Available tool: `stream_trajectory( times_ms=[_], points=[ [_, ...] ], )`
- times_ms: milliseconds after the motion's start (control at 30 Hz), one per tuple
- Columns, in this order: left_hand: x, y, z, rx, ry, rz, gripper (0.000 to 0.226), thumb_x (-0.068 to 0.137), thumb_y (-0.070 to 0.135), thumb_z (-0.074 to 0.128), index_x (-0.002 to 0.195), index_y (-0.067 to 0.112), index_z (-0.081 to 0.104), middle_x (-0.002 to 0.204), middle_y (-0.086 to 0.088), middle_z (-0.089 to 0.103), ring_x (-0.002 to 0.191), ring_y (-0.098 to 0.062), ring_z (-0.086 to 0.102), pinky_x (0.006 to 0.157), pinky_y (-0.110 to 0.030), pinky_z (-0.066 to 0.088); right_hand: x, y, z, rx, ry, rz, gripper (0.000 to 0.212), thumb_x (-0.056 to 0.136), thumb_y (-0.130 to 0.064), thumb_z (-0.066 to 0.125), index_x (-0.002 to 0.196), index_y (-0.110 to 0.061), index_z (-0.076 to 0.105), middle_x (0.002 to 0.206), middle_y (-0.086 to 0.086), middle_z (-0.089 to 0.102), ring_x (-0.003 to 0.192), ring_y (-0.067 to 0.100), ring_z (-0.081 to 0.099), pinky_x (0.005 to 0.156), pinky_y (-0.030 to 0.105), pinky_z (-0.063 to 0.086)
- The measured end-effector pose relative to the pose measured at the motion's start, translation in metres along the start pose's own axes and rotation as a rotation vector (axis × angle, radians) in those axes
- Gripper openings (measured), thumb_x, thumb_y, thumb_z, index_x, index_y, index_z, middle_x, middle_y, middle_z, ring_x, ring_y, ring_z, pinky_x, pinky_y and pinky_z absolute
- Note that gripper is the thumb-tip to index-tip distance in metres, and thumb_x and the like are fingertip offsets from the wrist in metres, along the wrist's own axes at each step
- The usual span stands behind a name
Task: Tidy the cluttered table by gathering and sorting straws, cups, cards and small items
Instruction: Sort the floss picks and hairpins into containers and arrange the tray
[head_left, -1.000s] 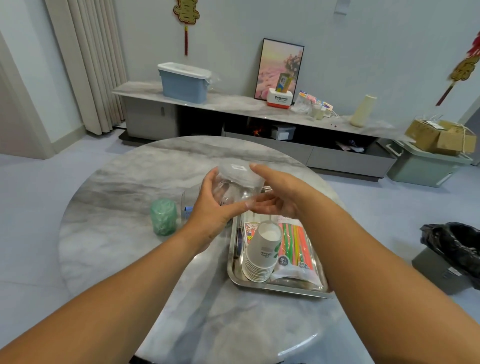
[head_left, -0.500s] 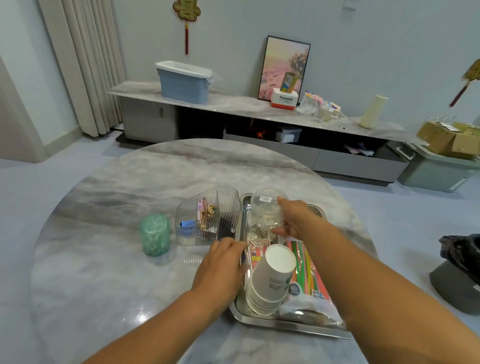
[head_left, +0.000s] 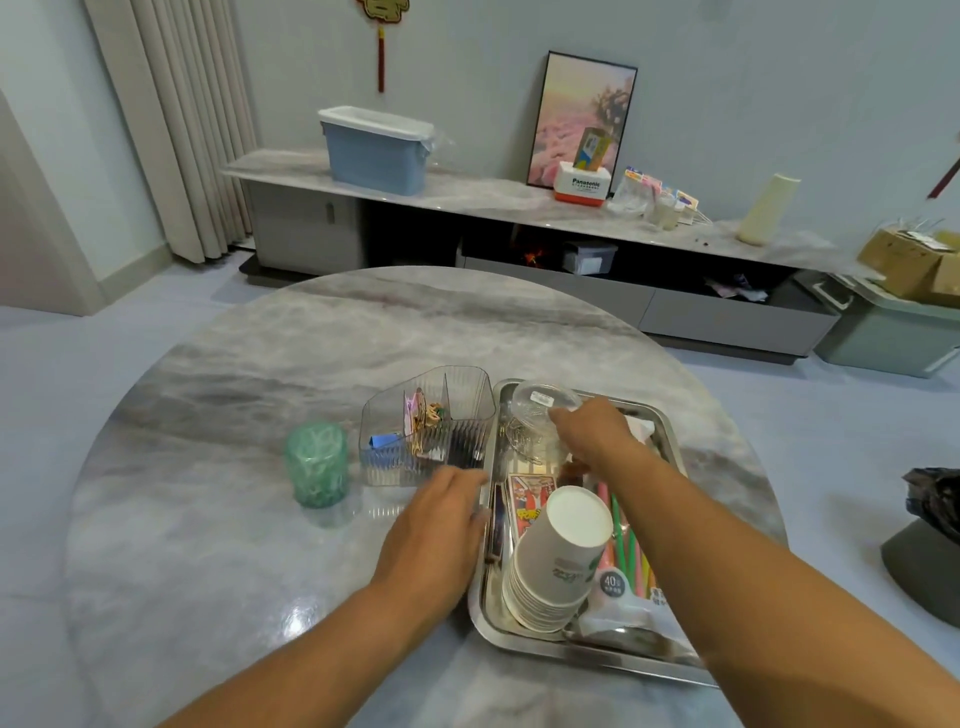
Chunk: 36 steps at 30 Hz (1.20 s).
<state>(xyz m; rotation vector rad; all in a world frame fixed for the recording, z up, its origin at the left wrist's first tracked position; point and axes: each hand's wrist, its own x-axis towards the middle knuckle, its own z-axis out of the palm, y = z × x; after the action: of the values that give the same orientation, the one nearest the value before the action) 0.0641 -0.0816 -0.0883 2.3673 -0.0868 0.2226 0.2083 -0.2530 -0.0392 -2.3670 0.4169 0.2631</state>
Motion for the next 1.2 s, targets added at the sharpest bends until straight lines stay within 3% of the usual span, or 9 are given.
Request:
stream_trajectory(
  times_ms=[100, 200, 333, 433, 633, 867, 1000, 1133, 1200],
  points=[
    [0.009, -0.003, -0.016, 0.009, 0.131, 0.019, 0.04, 0.1, 0.018, 0.059, 0.136, 0.032, 0.047, 0.128, 0.014, 0.045, 0.088, -0.007, 0.058, 0.067, -0.019, 0.046, -0.008, -0.001, -0.01, -0.186, 0.08, -0.068, 0.022, 0.097, -0.025, 0.06, 0.102, -0.007, 0.048, 0.089, 0.007, 0.06, 0.077, 0.026, 0.062, 0.062, 0.03, 0.047],
    [0.021, -0.007, -0.03, 0.018, 0.206, -0.016, 0.047, 0.097, 0.013, 0.063, 0.138, 0.03, 0.046, 0.128, 0.009, 0.044, 0.078, -0.009, 0.056, 0.059, -0.014, 0.034, -0.021, -0.002, -0.016, -0.188, -0.076, -0.014, 0.024, 0.096, -0.019, 0.06, 0.107, 0.003, 0.062, 0.071, 0.008, 0.064, 0.046, 0.018, 0.064, 0.038, 0.019, 0.044],
    [0.028, -0.012, -0.039, 0.065, 0.243, -0.034, 0.05, 0.092, 0.014, 0.07, 0.132, 0.03, 0.046, 0.125, 0.006, 0.04, 0.075, -0.012, 0.054, 0.056, -0.018, 0.033, -0.031, 0.009, -0.01, -0.374, -0.309, -0.211, 0.046, 0.092, -0.038, 0.07, 0.131, -0.015, 0.062, 0.124, 0.003, 0.063, 0.099, 0.023, 0.064, 0.075, 0.029, 0.05],
    [0.033, -0.019, -0.042, 0.083, 0.221, -0.067, 0.052, 0.093, 0.017, 0.071, 0.135, 0.032, 0.045, 0.13, 0.008, 0.041, 0.085, -0.015, 0.053, 0.065, -0.027, 0.04, -0.031, 0.018, -0.002, -0.453, -0.358, -0.247, 0.039, 0.092, -0.033, 0.072, 0.125, -0.015, 0.064, 0.124, 0.005, 0.065, 0.101, 0.022, 0.062, 0.065, 0.025, 0.046],
    [0.041, -0.03, -0.038, 0.017, 0.173, -0.113, 0.025, 0.097, 0.018, 0.066, 0.12, 0.025, 0.06, 0.114, 0.009, 0.054, 0.095, -0.009, 0.054, 0.077, -0.026, 0.041, -0.026, 0.036, 0.009, -0.472, -0.281, -0.259, 0.024, 0.092, -0.032, 0.07, 0.089, -0.009, 0.062, 0.08, 0.007, 0.065, 0.066, 0.022, 0.065, 0.047, 0.025, 0.044],
    [0.051, -0.032, -0.042, -0.088, 0.215, -0.109, 0.015, 0.096, 0.012, 0.067, 0.088, 0.024, 0.062, 0.09, 0.011, 0.059, 0.081, -0.002, 0.055, 0.064, -0.018, 0.037, -0.022, 0.034, 0.017, -0.521, -0.324, -0.327, 0.028, 0.093, -0.037, 0.065, 0.104, -0.015, 0.052, 0.086, 0.003, 0.061, 0.079, 0.023, 0.067, 0.057, 0.028, 0.046],
    [0.052, -0.028, -0.05, -0.112, 0.251, -0.064, 0.013, 0.094, 0.011, 0.069, 0.091, 0.023, 0.065, 0.091, 0.01, 0.061, 0.082, -0.002, 0.056, 0.067, -0.017, 0.041, -0.025, 0.018, -0.004, -0.443, -0.283, -0.311, 0.064, 0.077, -0.06, 0.066, 0.127, -0.024, 0.05, 0.104, -0.002, 0.061, 0.083, 0.016, 0.062, 0.069, 0.03, 0.049],
    [0.061, -0.017, -0.06, -0.157, 0.284, -0.033, 0.013, 0.094, 0.011, 0.069, 0.093, 0.024, 0.067, 0.091, 0.012, 0.061, 0.082, 0.002, 0.056, 0.067, -0.009, 0.038, -0.016, -0.014, -0.045, -0.28, -0.101, -0.41, 0.074, 0.074, -0.066, 0.061, 0.135, -0.026, 0.05, 0.095, -0.005, 0.06, 0.084, 0.017, 0.066, 0.083, 0.043, 0.059],
    [0.065, -0.011, -0.063, -0.175, 0.285, -0.013, 0.014, 0.094, 0.011, 0.069, 0.094, 0.025, 0.068, 0.092, 0.013, 0.061, 0.084, 0.003, 0.057, 0.067, -0.008, 0.039, -0.006, -0.029, -0.054, -0.281, 0.038, -0.436, 0.075, 0.073, -0.062, 0.059, 0.139, -0.026, 0.048, 0.107, 0.001, 0.063, 0.088, 0.021, 0.065, 0.081, 0.044, 0.059]
  ],
)
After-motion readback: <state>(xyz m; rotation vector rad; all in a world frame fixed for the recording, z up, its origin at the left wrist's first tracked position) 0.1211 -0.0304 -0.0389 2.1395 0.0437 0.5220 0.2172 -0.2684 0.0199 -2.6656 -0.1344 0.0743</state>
